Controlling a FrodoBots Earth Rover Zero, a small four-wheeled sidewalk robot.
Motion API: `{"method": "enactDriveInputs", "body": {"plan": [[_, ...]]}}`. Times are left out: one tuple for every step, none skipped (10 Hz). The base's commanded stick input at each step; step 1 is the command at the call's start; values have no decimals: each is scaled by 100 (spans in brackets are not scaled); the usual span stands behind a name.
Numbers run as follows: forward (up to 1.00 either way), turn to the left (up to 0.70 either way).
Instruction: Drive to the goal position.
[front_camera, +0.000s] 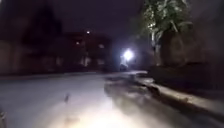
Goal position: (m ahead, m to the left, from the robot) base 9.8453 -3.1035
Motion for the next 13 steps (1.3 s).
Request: {"method": "enactDriveInputs", "body": {"plan": [[70,0],[70,0],[70,0],[70,0],[70,0],[70,0],[70,0],[70,0],[70,0],[70,0],[70,0],[70,0],[70,0]]}}
